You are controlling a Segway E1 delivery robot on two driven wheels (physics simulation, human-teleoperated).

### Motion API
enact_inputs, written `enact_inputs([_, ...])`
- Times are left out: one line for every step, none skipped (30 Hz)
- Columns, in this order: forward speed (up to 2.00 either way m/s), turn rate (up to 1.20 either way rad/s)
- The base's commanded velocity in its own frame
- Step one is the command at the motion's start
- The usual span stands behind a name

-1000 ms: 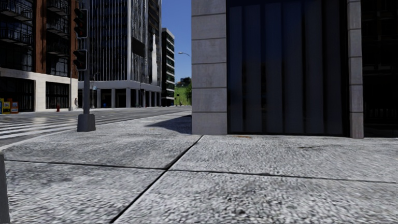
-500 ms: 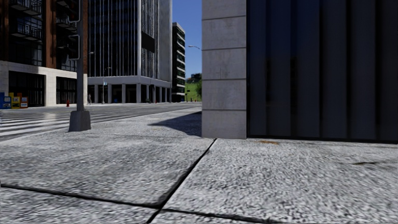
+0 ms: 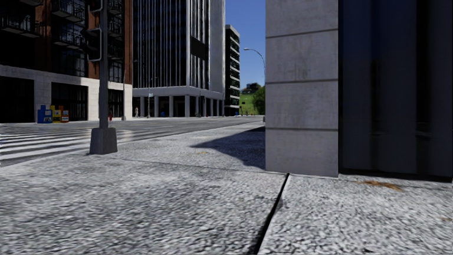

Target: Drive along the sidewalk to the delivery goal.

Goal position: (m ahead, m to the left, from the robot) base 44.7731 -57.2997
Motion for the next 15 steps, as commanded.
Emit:
enact_inputs([2.0,0.4])
enact_inputs([2.0,0.4])
enact_inputs([2.0,0.4])
enact_inputs([2.0,0.4])
enact_inputs([2.0,0.4])
enact_inputs([2.0,0.4])
enact_inputs([2.0,0.4])
enact_inputs([2.0,0.4])
enact_inputs([2.0,0.4])
enact_inputs([2.0,0.4])
enact_inputs([2.0,0.4])
enact_inputs([2.0,0.4])
enact_inputs([2.0,0.4])
enact_inputs([2.0,0.4])
enact_inputs([2.0,0.4])
